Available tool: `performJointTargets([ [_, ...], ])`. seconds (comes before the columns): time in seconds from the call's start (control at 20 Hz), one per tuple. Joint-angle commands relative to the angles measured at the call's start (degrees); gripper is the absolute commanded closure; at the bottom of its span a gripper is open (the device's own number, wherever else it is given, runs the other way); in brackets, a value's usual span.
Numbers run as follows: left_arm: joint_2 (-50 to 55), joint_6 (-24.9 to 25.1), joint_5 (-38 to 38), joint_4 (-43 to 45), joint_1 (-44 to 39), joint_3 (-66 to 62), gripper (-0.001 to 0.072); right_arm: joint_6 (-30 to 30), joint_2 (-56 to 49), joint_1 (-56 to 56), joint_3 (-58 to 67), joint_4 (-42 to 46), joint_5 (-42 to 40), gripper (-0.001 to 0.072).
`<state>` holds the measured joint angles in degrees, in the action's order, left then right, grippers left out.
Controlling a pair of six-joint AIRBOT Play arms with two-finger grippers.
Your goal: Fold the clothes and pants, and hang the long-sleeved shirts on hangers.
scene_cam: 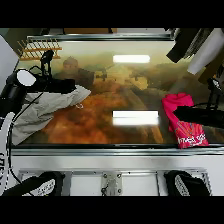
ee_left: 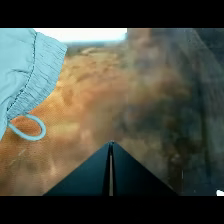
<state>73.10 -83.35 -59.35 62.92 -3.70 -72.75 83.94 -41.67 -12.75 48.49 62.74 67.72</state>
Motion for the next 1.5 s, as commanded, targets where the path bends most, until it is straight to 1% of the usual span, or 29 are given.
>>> performJointTargets([
  [0.0,0.00,0.00,0.00,0.00,0.00,0.02,0.0700,0.02,-0.02,0.04,-0.02,-0.02,0.00,0.0694],
  [0.45,0.00,0.02,0.39,0.04,0.00,0.02,0.0698,0.02,-0.02,0.04,-0.02,0.00,0.00,0.0694],
  [0.5,-0.02,0.31,1.49,0.66,0.07,-0.09,0.0454,0.02,-0.02,0.04,-0.02,-0.02,0.00,0.0694],
  [0.55,0.00,0.35,1.75,2.12,0.44,-0.68,-0.0013,0.02,-0.02,0.04,-0.02,-0.02,0.00,0.0695],
  [0.6,0.00,0.96,2.29,4.24,0.46,-1.36,0.0015,0.00,-0.02,0.04,-0.02,-0.02,0.00,0.0694],
  [0.7,1.05,3.08,2.27,14.45,-0.13,-3.10,0.0015,0.02,-0.02,0.04,-0.02,-0.02,0.00,0.0694],
  [0.8,3.98,3.04,0.59,24.65,-1.60,-4.42,0.0015,0.02,-0.02,0.04,-0.02,-0.02,0.00,0.0694],
  [0.85,6.10,3.04,0.46,28.28,-2.27,-4.50,0.0015,0.02,-0.02,0.04,-0.02,0.00,0.00,0.0694],
  [1.1,18.71,2.97,1.73,35.67,-2.47,-4.50,0.0015,0.02,-0.02,0.04,-0.02,-0.02,0.00,0.0694],
  [1.2,22.01,2.80,1.86,36.35,-1.55,-4.50,0.0015,0.00,-0.02,0.04,-0.02,-0.02,0.00,0.0694],
  [1.25,23.19,1.44,1.62,36.41,-0.90,-4.50,0.0017,0.02,-0.02,0.04,-0.02,0.00,0.00,0.0695],
  [1.3,23.76,-1.29,0.96,36.44,-0.39,-4.52,0.0100,0.02,-0.02,0.04,-0.02,-0.02,0.00,0.0694],
  [1.35,23.76,-3.30,-0.26,36.35,0.11,-4.52,0.0411,0.00,-0.02,0.04,-0.02,0.00,0.00,0.0694],
  [1.4,23.17,-3.50,-1.79,35.91,0.39,-4.52,0.0688,0.00,-0.02,0.04,-0.02,-0.02,0.00,0.0695],
  [1.45,22.03,-3.50,-3.45,35.82,0.31,-4.52,0.0700,0.00,-0.02,0.04,-0.02,-0.02,0.00,0.0694],
])
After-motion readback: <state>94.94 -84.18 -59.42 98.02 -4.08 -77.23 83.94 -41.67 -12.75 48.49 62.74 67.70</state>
